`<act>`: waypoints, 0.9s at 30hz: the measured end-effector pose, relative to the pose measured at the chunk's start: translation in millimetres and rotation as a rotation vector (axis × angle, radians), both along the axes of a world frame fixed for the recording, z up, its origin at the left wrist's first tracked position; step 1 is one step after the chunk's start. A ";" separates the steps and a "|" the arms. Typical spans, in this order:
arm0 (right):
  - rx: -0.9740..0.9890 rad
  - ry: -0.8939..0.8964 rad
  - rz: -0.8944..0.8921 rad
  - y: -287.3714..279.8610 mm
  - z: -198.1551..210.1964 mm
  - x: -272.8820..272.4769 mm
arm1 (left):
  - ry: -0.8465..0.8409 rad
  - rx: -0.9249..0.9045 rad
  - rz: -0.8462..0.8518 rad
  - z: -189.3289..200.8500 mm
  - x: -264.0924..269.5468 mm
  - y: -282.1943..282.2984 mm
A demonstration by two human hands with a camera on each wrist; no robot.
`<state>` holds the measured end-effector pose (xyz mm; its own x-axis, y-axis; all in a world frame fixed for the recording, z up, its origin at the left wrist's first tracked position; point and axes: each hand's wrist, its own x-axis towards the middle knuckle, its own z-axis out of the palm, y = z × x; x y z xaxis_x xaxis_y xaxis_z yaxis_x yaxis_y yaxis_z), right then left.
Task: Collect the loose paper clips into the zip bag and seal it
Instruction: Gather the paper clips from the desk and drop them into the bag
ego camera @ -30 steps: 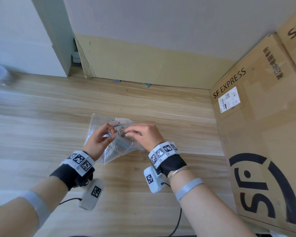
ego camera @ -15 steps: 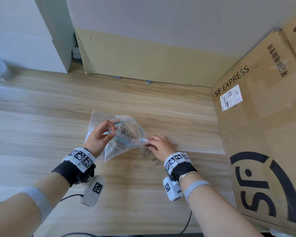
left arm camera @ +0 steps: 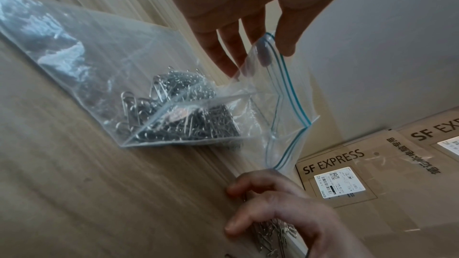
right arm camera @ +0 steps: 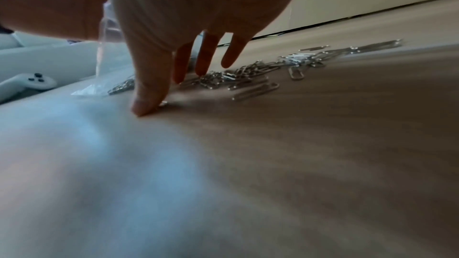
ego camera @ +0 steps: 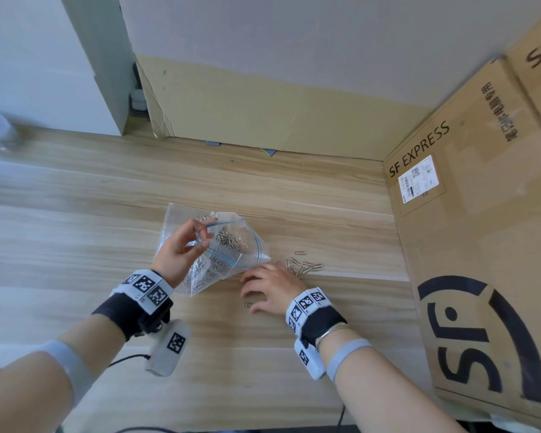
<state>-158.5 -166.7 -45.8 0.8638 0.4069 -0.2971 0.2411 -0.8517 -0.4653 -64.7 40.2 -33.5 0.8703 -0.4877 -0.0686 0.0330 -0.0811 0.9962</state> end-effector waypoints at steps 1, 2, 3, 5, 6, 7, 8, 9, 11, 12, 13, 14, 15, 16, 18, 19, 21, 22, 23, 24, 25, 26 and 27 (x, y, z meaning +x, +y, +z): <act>0.005 0.004 -0.030 -3.0 0.2 0.8 | 0.001 0.001 0.000 -0.4 0.0 0.3; 0.005 0.019 -0.067 -7.5 0.4 1.4 | 0.002 0.002 0.000 -0.8 0.0 0.8; 0.004 0.038 -0.103 -12.6 0.3 1.3 | 0.002 0.005 0.000 -1.4 0.1 1.3; 0.014 0.050 -0.166 -23.2 0.6 0.1 | -0.002 0.008 0.003 -2.0 0.3 1.1; 0.022 0.042 -0.196 -28.5 1.2 -0.8 | -0.004 0.011 0.004 -1.9 0.1 0.5; 0.022 0.028 -0.225 -33.6 2.4 -1.6 | -0.007 0.018 0.005 -1.7 -0.2 -0.2; 0.008 0.012 -0.256 -38.5 4.6 -2.4 | -0.012 0.024 0.006 -1.3 -0.6 -1.0; -0.023 -0.003 -0.295 -43.1 6.8 -3.7 | -0.018 0.028 0.007 -1.0 -0.8 -2.0; -0.115 0.026 -0.408 -51.2 11.2 -7.7 | -0.028 0.029 0.005 -1.3 -1.5 -2.9; -0.165 0.079 -0.457 -54.0 12.8 -10.0 | -0.032 0.031 0.001 -1.9 -1.9 -3.3; -0.211 0.139 -0.473 -55.1 13.3 -12.7 | -0.036 0.035 -0.002 -2.7 -2.1 -3.6; -0.247 0.183 -0.457 -55.1 11.2 -15.7 | -0.038 0.037 -0.005 -3.3 -2.4 -4.1; -0.260 0.198 -0.430 -54.0 8.7 -18.2 | -0.037 0.034 -0.007 -3.7 -2.8 -4.7; -0.239 0.196 -0.420 -53.3 6.0 -19.5 | -0.033 0.027 -0.009 -3.9 -3.4 -5.3; -0.103 0.161 -0.454 -52.1 3.6 -19.3 | -0.031 0.020 -0.015 -3.5 -4.1 -6.3; -0.027 0.142 -0.475 -51.5 2.8 -19.1 | -0.033 0.025 -0.016 -2.9 -4.5 -6.6; 0.062 0.108 -0.495 -50.7 -0.7 -18.7 | -0.039 0.032 -0.015 -1.4 -4.9 -7.3; 0.087 0.100 -0.506 -50.2 -2.7 -19.1 | -0.041 0.035 -0.017 -1.0 -5.1 -7.5; 0.109 0.095 -0.518 -49.7 -4.6 -19.3 | -0.042 0.039 -0.018 -0.8 -5.1 -7.7; 0.127 0.091 -0.528 -49.2 -6.3 -19.4 | -0.042 0.040 -0.018 -1.1 -5.5 -7.5; 0.144 0.083 -0.529 -48.7 -7.0 -19.0 | -0.041 0.040 -0.017 -1.6 -5.7 -7.5; 0.159 0.075 -0.526 -48.3 -7.2 -18.2 | -0.040 0.040 -0.013 -2.0 -6.1 -7.6; 0.171 0.065 -0.519 -48.1 -6.9 -16.9 | -0.039 0.043 -0.010 -2.1 -6.2 -7.8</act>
